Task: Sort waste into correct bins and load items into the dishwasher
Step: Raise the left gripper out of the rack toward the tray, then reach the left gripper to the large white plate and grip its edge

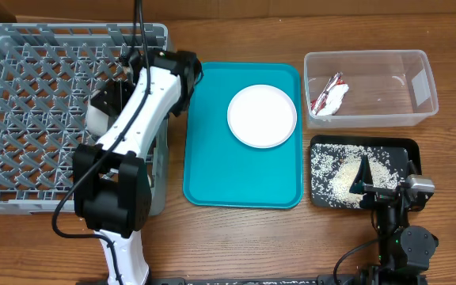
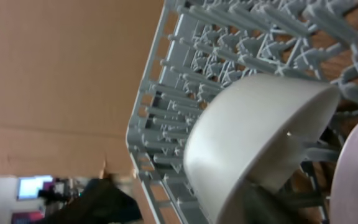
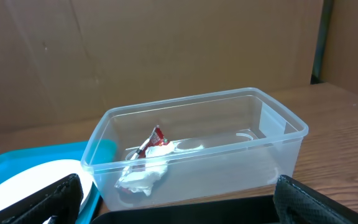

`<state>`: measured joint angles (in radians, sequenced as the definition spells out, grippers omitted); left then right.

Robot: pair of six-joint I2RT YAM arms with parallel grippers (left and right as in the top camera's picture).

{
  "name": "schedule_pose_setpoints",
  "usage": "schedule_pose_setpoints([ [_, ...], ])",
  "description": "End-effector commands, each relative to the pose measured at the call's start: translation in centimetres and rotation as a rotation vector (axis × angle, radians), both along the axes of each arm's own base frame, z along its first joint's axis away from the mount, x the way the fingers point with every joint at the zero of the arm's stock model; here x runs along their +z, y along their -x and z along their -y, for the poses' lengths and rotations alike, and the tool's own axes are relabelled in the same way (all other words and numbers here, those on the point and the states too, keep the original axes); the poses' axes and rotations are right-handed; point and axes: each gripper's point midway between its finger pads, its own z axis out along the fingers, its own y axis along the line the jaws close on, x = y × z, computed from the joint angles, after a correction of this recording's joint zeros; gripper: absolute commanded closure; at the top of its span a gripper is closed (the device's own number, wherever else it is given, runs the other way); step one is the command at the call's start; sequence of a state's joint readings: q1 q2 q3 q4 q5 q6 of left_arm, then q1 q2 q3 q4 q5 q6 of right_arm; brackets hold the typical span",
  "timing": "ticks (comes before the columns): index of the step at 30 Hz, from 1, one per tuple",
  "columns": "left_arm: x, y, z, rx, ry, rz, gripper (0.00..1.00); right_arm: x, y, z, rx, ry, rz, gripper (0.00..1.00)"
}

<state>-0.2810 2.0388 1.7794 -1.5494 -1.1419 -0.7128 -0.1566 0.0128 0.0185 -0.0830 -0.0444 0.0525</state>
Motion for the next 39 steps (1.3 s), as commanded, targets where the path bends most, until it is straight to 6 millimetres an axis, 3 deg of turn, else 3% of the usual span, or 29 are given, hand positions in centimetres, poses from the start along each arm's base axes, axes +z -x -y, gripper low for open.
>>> schedule_pose_setpoints([
  [1,2.2,-0.8,0.9,0.022,0.077,0.121,0.14,-0.2,0.0,0.2,-0.009,-0.006,0.003,0.00],
  [3,3.1,-1.0,1.4,0.016,0.102,0.138,0.11,-0.2,0.0,0.2,-0.009,-0.006,0.003,0.00],
  [5,3.8,-1.2,1.9,0.008,0.125,0.155,0.00,-0.2,0.0,0.2,-0.009,-0.006,0.002,0.00],
  [10,4.1,-1.6,3.5,-0.016,0.225,0.158,0.00,-0.2,0.0,0.2,-0.009,-0.006,0.003,0.00],
  [12,4.1,-1.8,5.0,-0.054,0.287,0.134,0.05,-0.2,0.0,0.2,-0.009,-0.006,0.003,0.00],
  [15,4.1,-2.6,9.1,-0.181,0.411,0.087,0.10,-0.2,0.0,0.2,-0.009,-0.006,0.002,0.00],
  [18,3.1,-3.4,15.8,-0.416,0.581,-0.017,0.08,-0.2,0.0,0.2,-0.009,-0.006,0.003,0.00],
  [19,2.4,-3.3,18.7,-0.505,0.669,-0.066,0.01,-0.2,0.0,0.2,-0.009,-0.006,0.003,0.00],
  [20,1.7,-2.7,21.8,-0.590,0.776,-0.119,0.01,-0.2,0.0,0.2,-0.009,-0.006,0.003,0.00],
  [23,0.4,-1.6,25.9,-0.643,0.960,-0.162,0.10,-0.2,0.0,0.2,-0.009,-0.006,0.003,0.00],
  [27,-1.2,-2.0,27.2,-0.550,1.134,-0.120,0.11,-0.2,0.0,0.2,-0.009,-0.006,0.003,0.00],
  [29,-2.6,-2.3,27.6,-0.535,1.208,-0.128,0.16,-0.2,0.0,0.2,-0.009,-0.006,0.003,0.00],
  [39,-11.8,-2.7,27.2,-0.491,1.230,-0.159,0.30,-0.2,0.0,0.2,-0.009,-0.006,0.003,0.00],
])
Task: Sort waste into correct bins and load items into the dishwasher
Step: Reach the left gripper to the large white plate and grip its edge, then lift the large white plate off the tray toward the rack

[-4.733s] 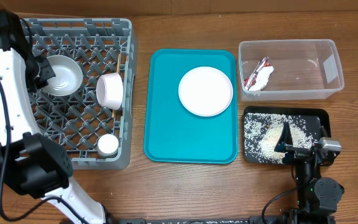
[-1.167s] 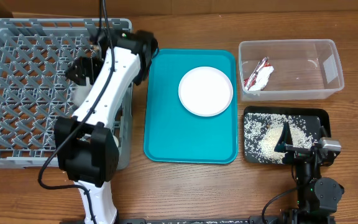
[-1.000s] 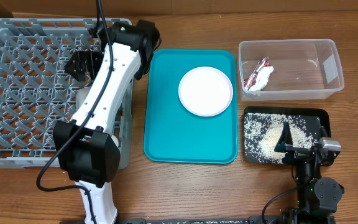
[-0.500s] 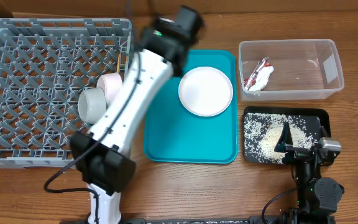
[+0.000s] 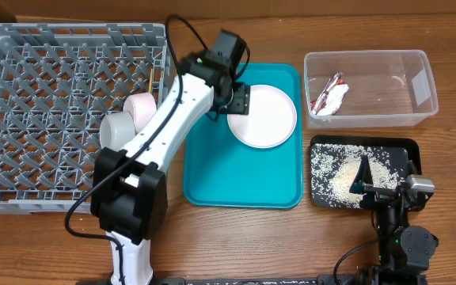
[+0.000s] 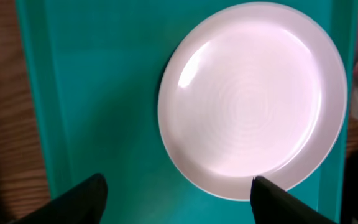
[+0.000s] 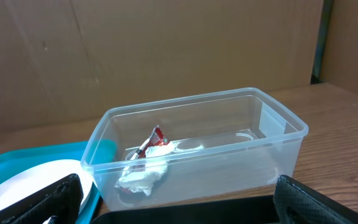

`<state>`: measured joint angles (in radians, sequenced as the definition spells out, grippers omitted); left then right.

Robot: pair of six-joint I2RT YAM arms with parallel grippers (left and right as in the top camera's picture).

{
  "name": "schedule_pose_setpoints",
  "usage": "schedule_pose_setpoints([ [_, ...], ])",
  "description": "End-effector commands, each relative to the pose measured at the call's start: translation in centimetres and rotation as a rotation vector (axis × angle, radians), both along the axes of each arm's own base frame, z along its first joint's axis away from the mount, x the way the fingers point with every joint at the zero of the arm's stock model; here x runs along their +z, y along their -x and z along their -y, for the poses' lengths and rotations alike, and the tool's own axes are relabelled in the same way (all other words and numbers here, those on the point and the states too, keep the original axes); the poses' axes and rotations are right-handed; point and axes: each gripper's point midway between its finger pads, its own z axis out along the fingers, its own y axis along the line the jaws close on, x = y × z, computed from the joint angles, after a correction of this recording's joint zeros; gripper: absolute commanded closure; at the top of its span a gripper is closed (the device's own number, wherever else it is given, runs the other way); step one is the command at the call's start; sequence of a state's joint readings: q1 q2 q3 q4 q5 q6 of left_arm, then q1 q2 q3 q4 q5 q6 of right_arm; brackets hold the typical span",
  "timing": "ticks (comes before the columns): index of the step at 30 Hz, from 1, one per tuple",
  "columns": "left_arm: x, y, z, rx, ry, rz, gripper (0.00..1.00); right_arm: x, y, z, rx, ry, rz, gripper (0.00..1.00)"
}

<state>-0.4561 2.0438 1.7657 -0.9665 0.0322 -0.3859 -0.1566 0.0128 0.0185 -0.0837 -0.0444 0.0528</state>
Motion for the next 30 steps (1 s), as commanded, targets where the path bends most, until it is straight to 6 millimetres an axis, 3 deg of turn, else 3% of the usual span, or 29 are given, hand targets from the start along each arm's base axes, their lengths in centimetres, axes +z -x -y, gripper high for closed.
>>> schedule_pose_setpoints([
  [1,-2.9,0.6,0.9,-0.004,0.027,-0.042,0.32,-0.2,0.0,0.2,-0.009,-0.006,0.003,0.00],
  [6,-7.0,0.9,0.7,0.001,-0.013,-0.114,0.39,-0.2,0.0,0.2,-0.009,-0.006,0.003,0.00],
  [10,-9.7,1.4,0.2,0.017,-0.041,-0.178,0.51,-0.2,0.0,0.2,-0.009,-0.006,0.003,0.00],
  [15,-9.0,1.1,-0.3,0.028,-0.047,-0.175,0.85,-0.2,0.0,0.2,-0.009,-0.006,0.003,0.00],
  [17,-7.4,0.7,-1.2,0.050,-0.078,-0.159,0.96,-0.2,0.0,0.2,-0.009,-0.006,0.003,0.00],
  [20,-3.7,-0.1,-3.1,0.084,-0.154,-0.115,0.96,-0.2,0.0,0.2,-0.009,-0.006,0.003,0.00],
  [26,7.9,-1.2,-7.9,0.171,-0.343,0.082,0.96,-0.2,0.0,0.2,-0.009,-0.006,0.003,0.00],
  [30,16.0,0.1,-12.5,0.259,-0.514,0.235,0.96,-0.2,0.0,0.2,-0.009,-0.006,0.003,0.00],
])
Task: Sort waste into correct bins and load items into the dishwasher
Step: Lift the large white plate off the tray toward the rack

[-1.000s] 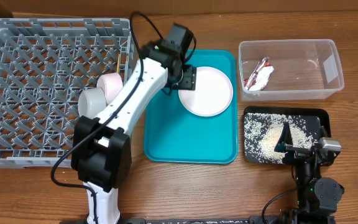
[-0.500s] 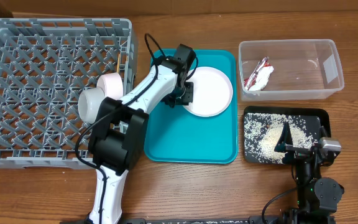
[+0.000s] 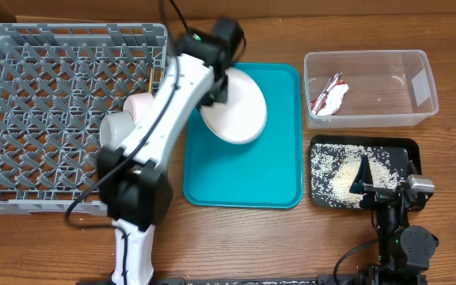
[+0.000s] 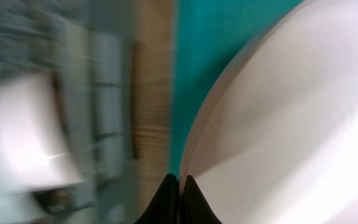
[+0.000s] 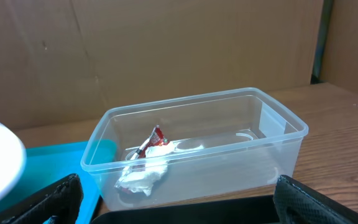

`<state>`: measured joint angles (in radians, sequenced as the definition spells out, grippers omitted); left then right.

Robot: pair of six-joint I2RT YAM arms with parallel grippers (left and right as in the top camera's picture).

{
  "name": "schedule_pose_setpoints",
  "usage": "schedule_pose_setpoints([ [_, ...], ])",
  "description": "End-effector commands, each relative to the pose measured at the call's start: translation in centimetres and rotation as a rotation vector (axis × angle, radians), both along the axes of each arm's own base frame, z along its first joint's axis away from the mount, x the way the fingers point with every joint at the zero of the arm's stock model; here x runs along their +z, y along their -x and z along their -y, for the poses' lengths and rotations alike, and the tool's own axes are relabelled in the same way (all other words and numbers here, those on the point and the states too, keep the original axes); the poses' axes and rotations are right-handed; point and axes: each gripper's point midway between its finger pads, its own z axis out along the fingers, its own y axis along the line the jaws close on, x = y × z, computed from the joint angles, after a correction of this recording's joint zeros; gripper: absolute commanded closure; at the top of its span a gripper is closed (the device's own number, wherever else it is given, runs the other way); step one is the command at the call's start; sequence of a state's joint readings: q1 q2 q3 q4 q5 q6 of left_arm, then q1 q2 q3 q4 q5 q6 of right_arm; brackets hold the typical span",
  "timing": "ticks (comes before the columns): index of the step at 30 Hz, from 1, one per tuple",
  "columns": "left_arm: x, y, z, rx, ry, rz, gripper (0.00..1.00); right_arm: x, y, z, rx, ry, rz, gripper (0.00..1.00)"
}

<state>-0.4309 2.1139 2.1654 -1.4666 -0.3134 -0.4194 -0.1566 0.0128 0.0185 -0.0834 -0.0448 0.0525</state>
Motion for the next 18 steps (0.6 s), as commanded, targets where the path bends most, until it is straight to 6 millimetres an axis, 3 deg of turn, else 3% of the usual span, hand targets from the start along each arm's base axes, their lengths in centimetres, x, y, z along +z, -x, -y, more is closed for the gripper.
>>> schedule_pose_setpoints([
  [1,10.8,0.5,-6.0,0.108,-0.220,0.287,0.96,-0.2,0.0,0.2,-0.009,-0.006,0.003,0.00],
  [3,13.9,2.0,-8.6,0.186,-0.320,0.360,0.96,-0.2,0.0,0.2,-0.009,-0.006,0.003,0.00],
  [4,16.3,3.7,-10.7,0.247,-0.395,0.411,0.96,-0.2,0.0,0.2,-0.009,-0.006,0.003,0.00],
  [9,20.2,6.5,-12.6,0.231,-0.432,0.485,0.96,-0.2,0.0,0.2,-0.009,-0.006,0.003,0.00],
  [14,23.1,10.4,-16.5,0.311,-0.561,0.566,0.96,-0.2,0.0,0.2,-0.009,-0.006,0.003,0.00],
  [18,22.0,13.0,-19.9,0.471,-0.604,0.590,0.96,-0.2,0.0,0.2,-0.009,-0.006,0.003,0.00],
])
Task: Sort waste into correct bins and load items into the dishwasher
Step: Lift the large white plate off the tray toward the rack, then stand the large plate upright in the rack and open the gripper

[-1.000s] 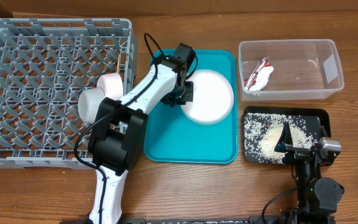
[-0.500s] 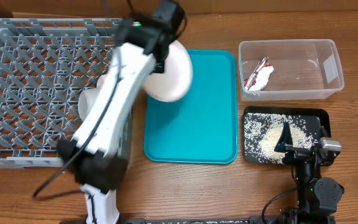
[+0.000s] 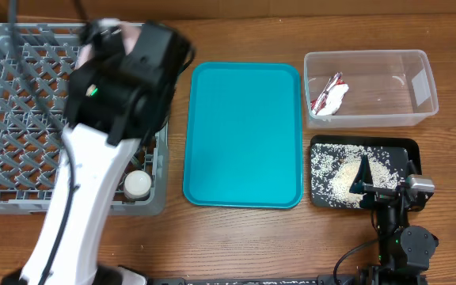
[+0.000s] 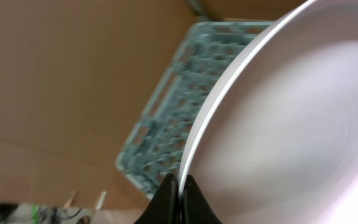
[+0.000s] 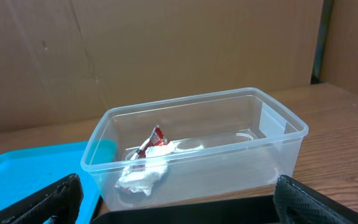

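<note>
My left gripper is shut on the rim of the white plate, which fills the right of the left wrist view, held on edge. The grey dish rack lies beyond it. In the overhead view my left arm is raised high over the rack and hides most of the plate. The teal tray is bare. My right gripper stands open at the black tray of rice, nothing between its fingers.
A clear plastic bin at the back right holds a crumpled red and white wrapper, also seen in the right wrist view. A small white round thing sits at the rack's near right corner.
The plate was held tilted over the tray's left side; now it is up over the dish rack in my left gripper, and the tray has nothing on it. The right arm has not moved.
First my left gripper was in the rack beside a white bowl while the plate lay on the tray. Then it hung open over the plate. Then it was shut on the plate's rim, tilting it up, and now it holds the plate over the rack.
</note>
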`<state>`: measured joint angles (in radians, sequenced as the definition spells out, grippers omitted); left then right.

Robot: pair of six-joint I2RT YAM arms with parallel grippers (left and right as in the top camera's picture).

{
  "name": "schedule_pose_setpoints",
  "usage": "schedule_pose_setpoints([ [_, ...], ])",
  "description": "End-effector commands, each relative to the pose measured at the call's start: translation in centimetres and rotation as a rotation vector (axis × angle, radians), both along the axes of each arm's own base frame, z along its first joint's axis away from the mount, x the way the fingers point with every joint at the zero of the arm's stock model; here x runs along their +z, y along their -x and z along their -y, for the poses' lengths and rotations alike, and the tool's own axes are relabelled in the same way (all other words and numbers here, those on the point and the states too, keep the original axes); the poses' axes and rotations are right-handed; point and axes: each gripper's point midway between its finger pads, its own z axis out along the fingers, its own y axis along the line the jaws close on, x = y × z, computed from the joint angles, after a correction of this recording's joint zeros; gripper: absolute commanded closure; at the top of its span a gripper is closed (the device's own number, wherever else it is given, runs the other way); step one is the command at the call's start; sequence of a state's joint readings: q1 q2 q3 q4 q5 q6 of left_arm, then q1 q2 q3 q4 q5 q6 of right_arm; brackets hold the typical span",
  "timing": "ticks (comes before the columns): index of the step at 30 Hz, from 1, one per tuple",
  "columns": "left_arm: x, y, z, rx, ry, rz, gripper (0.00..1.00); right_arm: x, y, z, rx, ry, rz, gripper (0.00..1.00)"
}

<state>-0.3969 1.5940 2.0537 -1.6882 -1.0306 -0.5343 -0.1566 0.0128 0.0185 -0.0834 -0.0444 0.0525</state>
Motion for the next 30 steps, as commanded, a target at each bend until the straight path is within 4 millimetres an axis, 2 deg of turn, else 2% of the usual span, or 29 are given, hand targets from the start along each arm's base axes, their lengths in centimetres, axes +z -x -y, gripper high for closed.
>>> schedule_pose_setpoints([
  [1,0.2,2.4,-4.3,0.201,-0.066,0.118,0.96,-0.2,0.0,0.2,-0.009,-0.006,0.003,0.00],
  [3,-1.4,2.4,-5.7,0.277,-0.090,0.115,0.96,-0.2,0.0,0.2,-0.009,-0.006,0.003,0.00],
  [7,-4.4,1.1,-7.7,0.349,-0.213,0.061,0.96,-0.2,0.0,0.2,-0.009,-0.006,0.003,0.00],
  [11,-5.5,-0.3,-9.0,0.383,-0.368,0.011,0.96,-0.2,0.0,0.2,-0.009,-0.006,0.003,0.00],
  [14,-7.0,-1.9,-9.6,0.407,-0.386,0.001,0.96,-0.2,0.0,0.2,-0.009,-0.006,0.003,0.00],
  [18,-10.3,-3.7,-11.2,0.445,-0.409,-0.075,0.96,-0.2,0.0,0.2,-0.009,-0.006,0.003,0.00],
  [24,-13.0,-5.0,-11.7,0.451,-0.423,-0.136,0.96,-0.2,0.0,0.2,-0.009,-0.006,0.003,0.00],
  [30,-14.5,-5.9,-11.5,0.443,-0.436,-0.156,0.96,-0.2,0.0,0.2,-0.009,-0.006,0.003,0.00],
])
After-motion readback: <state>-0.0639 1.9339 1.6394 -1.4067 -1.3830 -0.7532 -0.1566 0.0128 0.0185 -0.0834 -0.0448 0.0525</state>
